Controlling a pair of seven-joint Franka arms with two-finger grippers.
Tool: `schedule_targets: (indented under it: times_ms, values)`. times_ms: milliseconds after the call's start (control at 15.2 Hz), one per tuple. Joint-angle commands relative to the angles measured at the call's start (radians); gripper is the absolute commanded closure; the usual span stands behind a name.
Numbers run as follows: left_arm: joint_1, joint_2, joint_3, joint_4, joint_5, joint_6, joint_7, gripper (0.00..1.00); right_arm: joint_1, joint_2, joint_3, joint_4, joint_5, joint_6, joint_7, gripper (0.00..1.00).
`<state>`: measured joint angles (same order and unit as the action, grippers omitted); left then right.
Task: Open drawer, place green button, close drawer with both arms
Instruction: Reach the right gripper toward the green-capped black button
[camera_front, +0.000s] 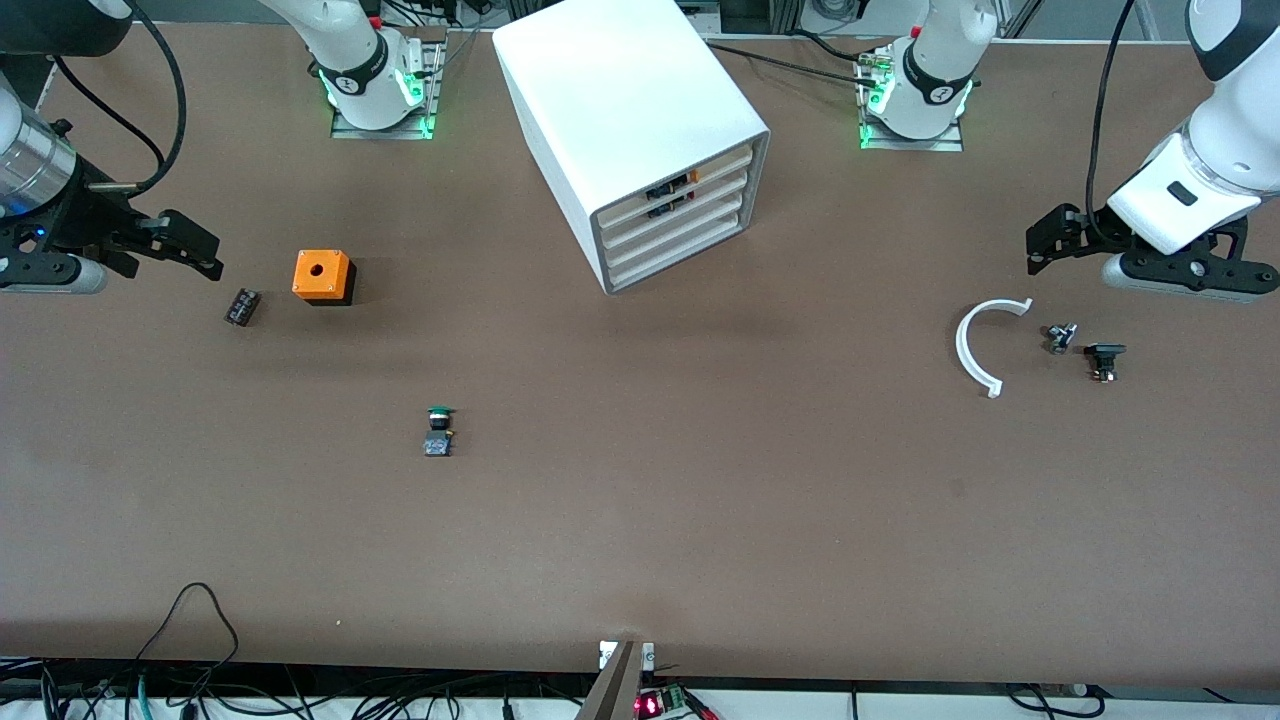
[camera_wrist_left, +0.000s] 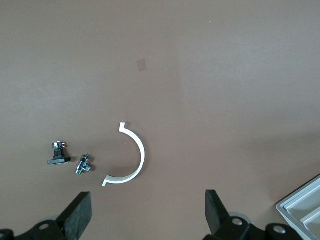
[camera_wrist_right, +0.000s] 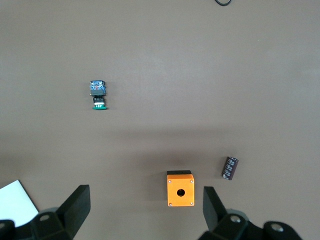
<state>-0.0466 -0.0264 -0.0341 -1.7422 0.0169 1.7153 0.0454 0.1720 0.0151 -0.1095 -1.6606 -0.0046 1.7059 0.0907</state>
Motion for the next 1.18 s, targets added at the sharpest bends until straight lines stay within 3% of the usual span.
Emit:
schedule_targets:
  times_ms: [0,526,658,1118]
  values:
    - [-0.006,0.014,-0.003,0.033,-0.005,-0.023,-0.010,0.00,0.003,0.009,-0.001,0.025,-0.002,-0.005,-0.011,0.00]
    - [-0.003,0.014,-0.015,0.033,-0.005,-0.023,-0.010,0.00,0.024,0.037,0.004,-0.014,-0.002,-0.023,-0.022,0.00]
    - [-0.004,0.013,-0.015,0.033,-0.005,-0.023,-0.012,0.00,0.055,0.081,0.004,-0.002,0.003,0.000,-0.014,0.00]
    - [-0.004,0.013,-0.016,0.033,-0.005,-0.025,-0.012,0.00,0.130,0.247,0.004,-0.001,0.026,0.245,0.038,0.00]
